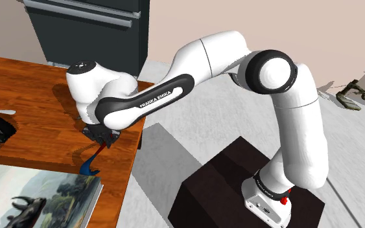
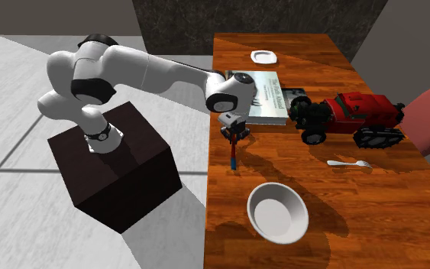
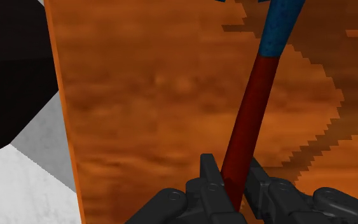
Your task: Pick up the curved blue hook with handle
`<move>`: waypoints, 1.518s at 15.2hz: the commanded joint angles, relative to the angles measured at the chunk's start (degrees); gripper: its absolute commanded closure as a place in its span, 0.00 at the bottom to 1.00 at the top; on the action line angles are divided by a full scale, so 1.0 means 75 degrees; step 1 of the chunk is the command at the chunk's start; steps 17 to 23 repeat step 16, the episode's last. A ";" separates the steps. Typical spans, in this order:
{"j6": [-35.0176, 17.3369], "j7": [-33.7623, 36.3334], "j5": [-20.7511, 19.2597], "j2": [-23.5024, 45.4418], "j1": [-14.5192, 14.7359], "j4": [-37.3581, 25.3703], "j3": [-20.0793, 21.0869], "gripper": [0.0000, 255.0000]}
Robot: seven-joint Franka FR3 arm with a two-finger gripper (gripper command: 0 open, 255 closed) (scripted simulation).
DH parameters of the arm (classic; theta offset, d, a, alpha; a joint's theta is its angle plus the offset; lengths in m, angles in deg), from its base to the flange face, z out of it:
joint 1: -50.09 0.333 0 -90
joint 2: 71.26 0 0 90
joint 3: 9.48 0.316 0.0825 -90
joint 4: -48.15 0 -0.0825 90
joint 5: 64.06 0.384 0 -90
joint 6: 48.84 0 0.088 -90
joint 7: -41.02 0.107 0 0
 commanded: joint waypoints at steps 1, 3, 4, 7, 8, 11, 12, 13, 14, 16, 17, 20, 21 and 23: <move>0.0101 -0.0035 0.0051 -0.0073 -0.0015 -0.0038 0.0043 1.00; 0.0241 -0.0076 0.0115 -0.0167 -0.0036 -0.0096 0.0091 1.00; 0.0312 -0.0096 0.0147 -0.0214 -0.0045 -0.0127 0.0115 1.00; 0.0528 -0.0158 0.0240 -0.0346 -0.0070 -0.0231 0.0183 1.00; 0.0602 -0.0178 0.0270 -0.0388 -0.0076 -0.0270 0.0204 1.00; 0.0828 -0.0238 0.0356 -0.0507 -0.0091 -0.0399 0.0265 1.00; 0.0905 -0.0258 0.0384 -0.0544 -0.0094 -0.0447 0.0283 1.00; 0.0983 -0.0278 0.0411 -0.0580 -0.0096 -0.0496 0.0301 1.00; 0.1062 -0.0297 0.0437 -0.0615 -0.0097 -0.0548 0.0319 1.00; 0.1074 -0.0300 0.0441 -0.0620 -0.0097 -0.0556 0.0321 1.00; 0.1074 -0.0300 0.0441 -0.0620 -0.0097 -0.0556 0.0321 1.00; 0.1074 -0.0300 0.0441 -0.0620 -0.0097 -0.0556 0.0321 1.00; 0.1074 -0.0300 0.0441 -0.0620 -0.0097 -0.0556 0.0321 1.00; 0.1074 -0.0300 0.0441 -0.0620 -0.0097 -0.0556 0.0321 1.00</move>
